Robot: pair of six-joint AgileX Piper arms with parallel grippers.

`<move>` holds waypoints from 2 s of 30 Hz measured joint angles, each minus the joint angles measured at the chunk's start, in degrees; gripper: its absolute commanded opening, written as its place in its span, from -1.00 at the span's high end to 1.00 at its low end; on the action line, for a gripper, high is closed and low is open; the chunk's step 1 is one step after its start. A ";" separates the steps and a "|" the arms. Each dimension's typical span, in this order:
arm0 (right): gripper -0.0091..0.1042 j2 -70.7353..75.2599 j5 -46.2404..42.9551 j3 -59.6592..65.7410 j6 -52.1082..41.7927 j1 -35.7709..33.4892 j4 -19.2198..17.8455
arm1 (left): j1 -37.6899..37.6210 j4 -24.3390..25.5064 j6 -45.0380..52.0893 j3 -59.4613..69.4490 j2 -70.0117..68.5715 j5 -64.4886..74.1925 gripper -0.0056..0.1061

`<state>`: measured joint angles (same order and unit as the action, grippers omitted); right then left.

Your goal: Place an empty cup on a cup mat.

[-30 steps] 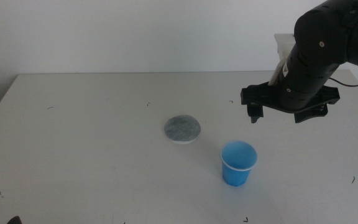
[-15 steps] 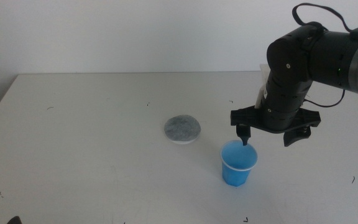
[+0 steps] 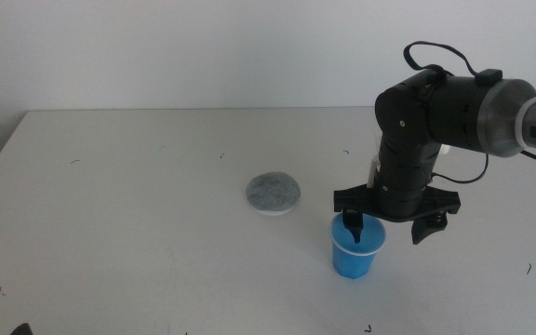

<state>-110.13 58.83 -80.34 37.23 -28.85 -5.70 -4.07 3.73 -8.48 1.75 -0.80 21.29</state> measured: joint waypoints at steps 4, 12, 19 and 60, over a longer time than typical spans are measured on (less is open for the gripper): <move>-0.02 -1.05 -0.10 0.00 0.04 0.00 0.41 | 0.00 0.00 0.00 0.00 0.00 0.00 -0.98; 0.68 -1.50 -1.33 0.00 0.04 -0.44 0.64 | 0.00 0.00 0.00 0.00 0.00 0.00 -0.98; 0.86 -1.44 -1.99 -0.20 0.13 -0.44 1.16 | 0.00 0.00 0.00 0.00 0.00 0.00 -0.98; 0.86 -14.06 12.38 -44.48 -7.72 -3.64 8.44 | 0.00 0.00 0.00 0.00 0.00 0.00 -0.98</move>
<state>-124.19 71.21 -124.83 29.50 -32.49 2.74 -4.07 3.73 -8.48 1.75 -0.80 21.29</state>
